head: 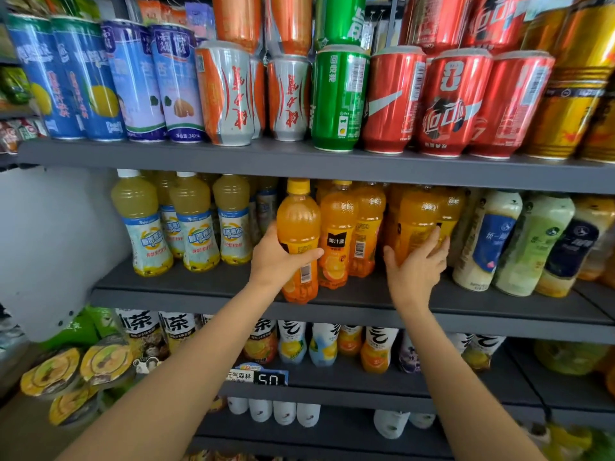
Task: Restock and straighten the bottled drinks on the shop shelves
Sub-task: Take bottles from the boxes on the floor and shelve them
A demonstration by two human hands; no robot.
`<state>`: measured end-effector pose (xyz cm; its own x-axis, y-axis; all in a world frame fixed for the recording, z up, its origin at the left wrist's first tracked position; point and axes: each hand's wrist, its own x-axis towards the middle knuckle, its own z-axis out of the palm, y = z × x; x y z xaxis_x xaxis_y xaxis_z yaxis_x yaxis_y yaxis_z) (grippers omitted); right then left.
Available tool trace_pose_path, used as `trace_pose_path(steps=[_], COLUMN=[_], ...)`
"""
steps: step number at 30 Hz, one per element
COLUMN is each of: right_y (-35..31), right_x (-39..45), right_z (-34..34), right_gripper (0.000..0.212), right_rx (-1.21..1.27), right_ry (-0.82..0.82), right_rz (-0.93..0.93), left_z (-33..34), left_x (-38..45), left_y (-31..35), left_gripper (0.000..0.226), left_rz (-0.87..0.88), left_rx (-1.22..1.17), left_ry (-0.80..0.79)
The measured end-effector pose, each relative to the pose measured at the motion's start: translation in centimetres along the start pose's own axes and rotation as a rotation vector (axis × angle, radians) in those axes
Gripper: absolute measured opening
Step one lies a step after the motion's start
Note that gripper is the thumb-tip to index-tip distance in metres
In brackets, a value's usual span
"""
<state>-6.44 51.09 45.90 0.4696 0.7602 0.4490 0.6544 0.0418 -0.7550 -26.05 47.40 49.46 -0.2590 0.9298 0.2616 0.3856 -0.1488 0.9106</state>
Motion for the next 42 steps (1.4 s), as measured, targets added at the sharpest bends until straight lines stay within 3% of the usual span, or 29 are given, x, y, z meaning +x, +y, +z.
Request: trace_pose_path(steps=[2,3,6,8,10,11,15,19,25,29,35,39,42], right_y=[-0.9,-1.3,-2.5,-2.3,-1.5,-1.2,-0.2,0.6,0.4,0.5,-0.1,0.0,-0.1], right_x=[-1.7,-2.2,-2.9,-2.5,-2.2,-2.0,-1.5,-0.3,0.6,-0.2,-0.7,-2.4,-6.3], right_z=[-0.5,-0.7,-1.7,-2.2,-2.8,-3.0,-3.2,-2.9,-1.8,-1.3,-0.8,-2.0,-2.8], right_gripper=[0.065,0.056,0.043,0.041,0.046,0.050,0.061,0.053,0.062,0.063,0.064,0.070,0.049], right_rx=[0.155,0.253,0.430,0.453,0.449,0.401,0.284,0.123,-0.144,-0.168,-0.171,-0.142,-0.030], right_ry=[0.070,-0.002,-0.458,-0.710,-0.863,-0.865,-0.638,-0.486,-0.288,-0.212,-0.202,-0.170,-0.069], right_rz=[-0.233,-0.323,-0.455,-0.446,-0.393,-0.410,-0.416,-0.314,-0.182,-0.205,-0.170,-0.131,-0.289], left_z=[-0.2,0.0,1.2,2.2,3.1,3.5,6.6,8.8,7.6,6.7,6.1,4.1,0.9], left_x=[-1.4,-1.8,-2.5,-2.5,-2.2,-2.1,-1.7,-0.8,-1.4,-1.3,-2.0,-4.7,-8.0], left_y=[0.4,0.6,1.3,1.5,1.5,1.6,2.2,3.1,1.0,-1.0,-2.3,-3.0,-4.8], left_gripper=[0.069,0.068,0.067,0.069,0.072,0.073,0.075,0.070,0.029,0.029,0.039,0.041,0.038], left_rz=[0.067,0.088,0.113,0.130,0.140,0.143,0.154,0.229,0.521,0.440,0.404,0.357,0.282], left_rx=[0.011,0.020,0.001,0.004,-0.008,-0.013,0.026,0.138,0.357,0.357,0.443,0.419,0.432], left_ry=[-0.041,-0.071,-0.130,-0.149,-0.172,-0.182,-0.242,-0.218,0.106,0.219,0.028,0.011,0.039])
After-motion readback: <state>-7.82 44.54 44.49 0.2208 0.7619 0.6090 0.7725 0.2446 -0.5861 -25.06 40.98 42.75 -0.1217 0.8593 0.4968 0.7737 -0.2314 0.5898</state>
